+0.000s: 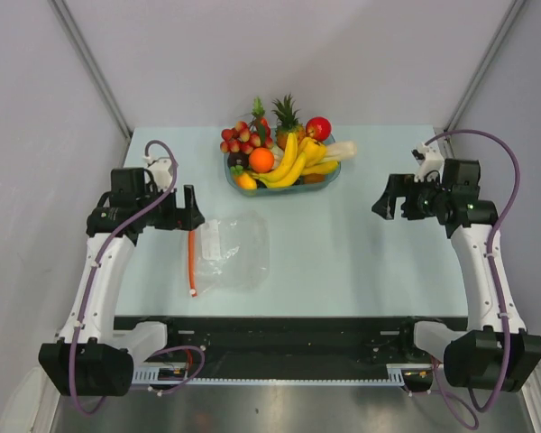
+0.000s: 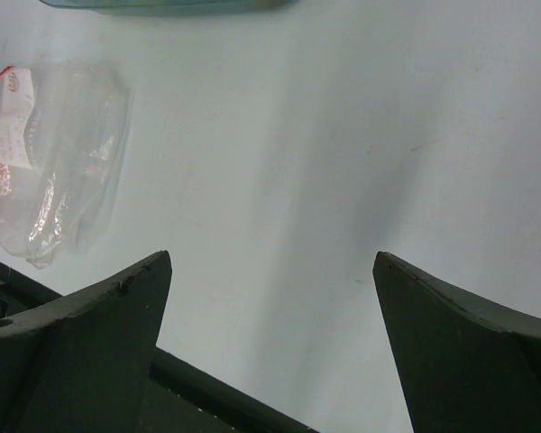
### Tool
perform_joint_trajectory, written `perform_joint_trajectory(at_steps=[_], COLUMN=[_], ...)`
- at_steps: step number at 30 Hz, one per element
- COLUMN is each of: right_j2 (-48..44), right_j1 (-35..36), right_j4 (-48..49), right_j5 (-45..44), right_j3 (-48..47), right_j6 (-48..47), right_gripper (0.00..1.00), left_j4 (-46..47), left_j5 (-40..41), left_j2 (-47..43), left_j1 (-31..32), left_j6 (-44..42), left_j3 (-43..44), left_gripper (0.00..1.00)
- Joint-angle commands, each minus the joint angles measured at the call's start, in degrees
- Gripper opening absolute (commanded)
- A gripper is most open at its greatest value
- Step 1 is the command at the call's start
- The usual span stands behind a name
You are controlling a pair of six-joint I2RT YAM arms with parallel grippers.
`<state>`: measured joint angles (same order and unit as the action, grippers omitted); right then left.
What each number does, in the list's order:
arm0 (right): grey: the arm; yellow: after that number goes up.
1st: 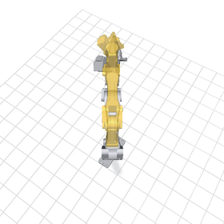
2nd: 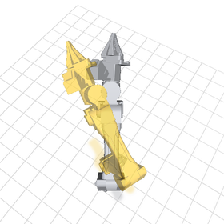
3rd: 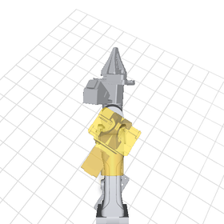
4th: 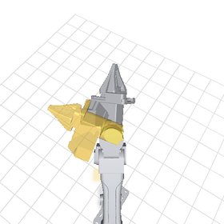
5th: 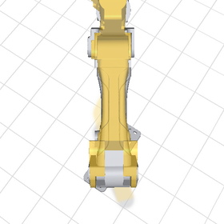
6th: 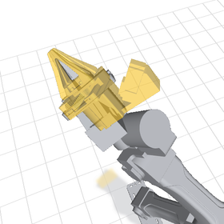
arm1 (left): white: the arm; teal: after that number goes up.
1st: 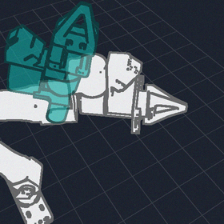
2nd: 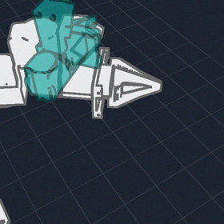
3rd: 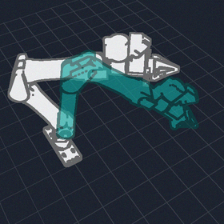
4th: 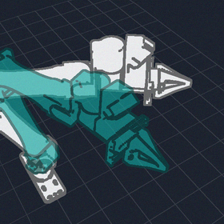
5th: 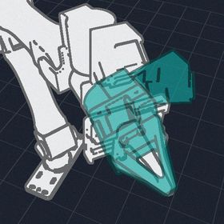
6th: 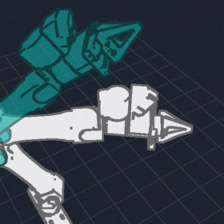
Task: Place the food in the zip-top bag and seal the zipper
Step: Open the zipper of the food storage bag at the center of the board.
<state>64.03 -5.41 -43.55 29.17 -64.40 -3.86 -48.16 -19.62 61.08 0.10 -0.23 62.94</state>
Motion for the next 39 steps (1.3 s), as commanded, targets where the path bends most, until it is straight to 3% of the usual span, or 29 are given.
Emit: perform_joint_trajectory(at_steps=[1, 7, 12, 17, 24, 33, 36, 39], right_j2=[1.18, 6.54, 13.22, 21.30, 37.03, 50.57, 53.04, 52.78], right_j1=[2.59, 11.45, 19.63, 34.04, 49.85, 56.56, 56.39, 55.77], right_j4=[6.36, 12.26, 14.54, 16.31, 15.07, 18.06, 17.01, 16.13], right_j5=[0.71, -2.70, -5.87, -10.18, -14.66, -24.06, -25.56, -26.09], right_j3=[0.50, -1.33, -4.41, -9.41, -21.54, -27.09, -27.01, -24.64], right_j6=[3.23, 5.62, 5.44, 4.83, 5.18, 5.17, 5.18, 4.74], right_gripper=[1.00, 1.00, 1.00, 1.00, 1.00, 1.00, 0.96, 0.83], left_j4=[-3.07, -5.36, -8.96, -11.34, -12.30, -13.19, -10.65, -6.60], left_j5=[-4.89, -16.49, -17.65, -18.80, -15.28, -15.80, -16.77, -20.44], left_j2=[0.09, 1.49, 2.64, 5.18, 7.73, 10.64, 10.99, 12.92], left_j1=[-1.49, -8.97, -15.21, -21.01, -21.81, -22.86, -22.78, -22.86], left_j6=[0.32, -2.84, -9.16, -15.85, -19.01, -23.15, -22.45, -20.34], left_j3=[2.18, 4.56, 2.55, 1.49, 1.22, 0.61, -1.32, -3.43], left_gripper=[1.00, 1.00, 1.00, 1.00, 1.00, 1.00, 1.00, 1.00])
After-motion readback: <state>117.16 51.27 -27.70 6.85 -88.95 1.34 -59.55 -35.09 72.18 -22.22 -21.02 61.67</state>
